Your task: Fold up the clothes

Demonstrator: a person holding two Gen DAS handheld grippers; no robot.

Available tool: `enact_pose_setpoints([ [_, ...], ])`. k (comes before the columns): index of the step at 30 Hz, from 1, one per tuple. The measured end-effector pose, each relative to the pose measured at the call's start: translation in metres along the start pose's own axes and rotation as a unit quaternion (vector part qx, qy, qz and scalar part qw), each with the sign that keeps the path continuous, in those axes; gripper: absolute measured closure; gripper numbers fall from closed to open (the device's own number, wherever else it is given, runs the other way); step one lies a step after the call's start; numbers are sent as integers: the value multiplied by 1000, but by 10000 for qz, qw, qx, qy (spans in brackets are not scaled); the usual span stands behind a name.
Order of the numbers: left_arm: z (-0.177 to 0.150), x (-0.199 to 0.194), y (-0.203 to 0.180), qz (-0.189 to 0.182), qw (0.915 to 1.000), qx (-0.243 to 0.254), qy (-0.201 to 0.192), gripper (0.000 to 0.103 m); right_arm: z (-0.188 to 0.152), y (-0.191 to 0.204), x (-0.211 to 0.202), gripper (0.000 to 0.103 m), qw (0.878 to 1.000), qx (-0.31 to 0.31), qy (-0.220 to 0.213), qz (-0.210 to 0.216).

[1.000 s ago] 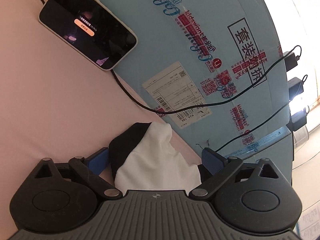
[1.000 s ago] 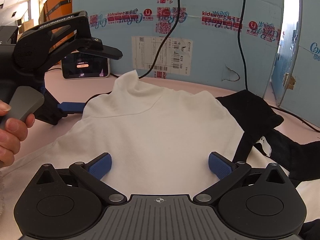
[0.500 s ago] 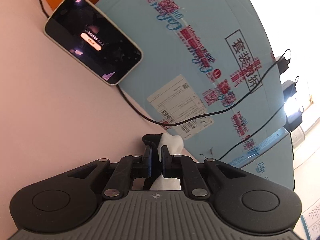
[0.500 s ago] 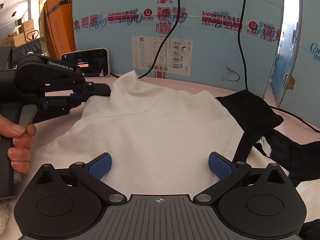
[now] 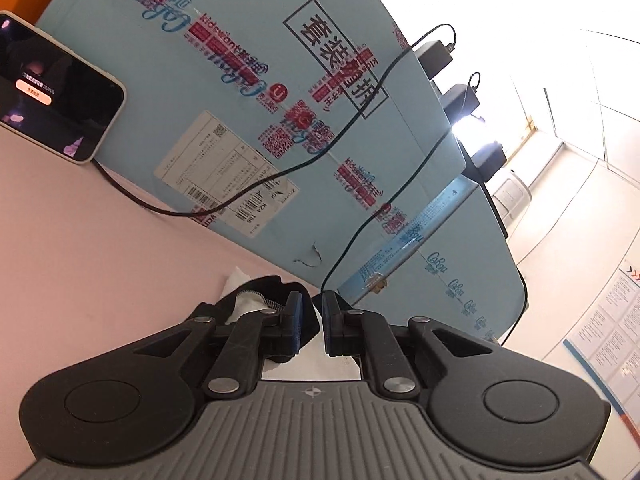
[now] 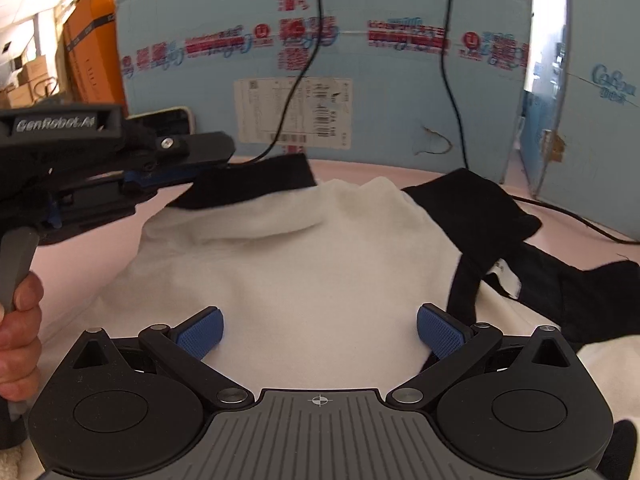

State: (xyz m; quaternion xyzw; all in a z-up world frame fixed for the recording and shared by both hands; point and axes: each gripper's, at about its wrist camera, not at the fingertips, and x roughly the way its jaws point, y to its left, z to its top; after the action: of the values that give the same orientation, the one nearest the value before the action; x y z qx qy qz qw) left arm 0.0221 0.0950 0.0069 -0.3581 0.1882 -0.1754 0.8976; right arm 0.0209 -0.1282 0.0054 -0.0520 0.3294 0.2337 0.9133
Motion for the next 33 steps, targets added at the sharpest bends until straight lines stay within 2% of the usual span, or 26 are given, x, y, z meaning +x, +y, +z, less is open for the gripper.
enact_pose_setpoints([
  [3,-5,8,-3,113,9993,-1,370,91,4,-21,-15,0,9968,693,-302,-256],
  [5,-8,7,-8,186,9989,111,406,89,4,-35,-21,0,9913,1131,-546,-383],
  [7,-8,-1,-15,140,9994,213,243,74,4,-50,-25,0,9828,1610,-769,-468],
  [8,-8,-8,-18,125,9994,285,121,53,3,-57,-25,0,9782,1854,-825,-432],
  [9,-8,-14,-21,126,9993,361,-9,40,2,-64,-26,0,9737,2067,-870,-394],
  [11,-8,-27,-28,195,9978,560,-295,34,2,-70,-26,0,9687,2288,-908,-317],
  [14,-7,-41,-31,334,9955,743,-493,26,2,-70,-24,0,9691,2268,-915,-316],
  [17,-7,-35,-22,780,9949,598,-222,26,2,-67,-21,0,9712,2205,-838,-335],
  [20,-5,-22,-5,947,9952,174,191,29,1,-65,-18,0,9723,2171,-771,-387],
  [22,-5,-18,3,841,9960,-45,308,30,0,-65,-17,0,9728,2157,-744,-408],
  [23,-5,-17,6,776,9965,-104,292,35,-1,-65,-17,0,9728,2155,-736,-415],
  [24,-5,-17,8,711,9971,-147,236,49,-1,-65,-17,0,9728,2157,-733,-416],
  [25,-5,-18,10,645,9976,-189,180,59,-1,-65,-17,0,9726,2164,-734,-417],
  [26,-5,-20,10,589,9980,-197,103,76,-2,-65,-17,0,9725,2170,-733,-421],
  [27,-5,-23,9,530,9985,-153,4,84,-2,-65,-17,0,9724,2173,-727,-433],
  [30,-7,-33,-4,106,9997,143,-162,84,-3,-66,-18,0,9714,2213,-726,-465],
  [33,-14,-26,-20,-322,9981,461,263,85,-2,-69,-22,0,9680,2323,-821,-470],
])
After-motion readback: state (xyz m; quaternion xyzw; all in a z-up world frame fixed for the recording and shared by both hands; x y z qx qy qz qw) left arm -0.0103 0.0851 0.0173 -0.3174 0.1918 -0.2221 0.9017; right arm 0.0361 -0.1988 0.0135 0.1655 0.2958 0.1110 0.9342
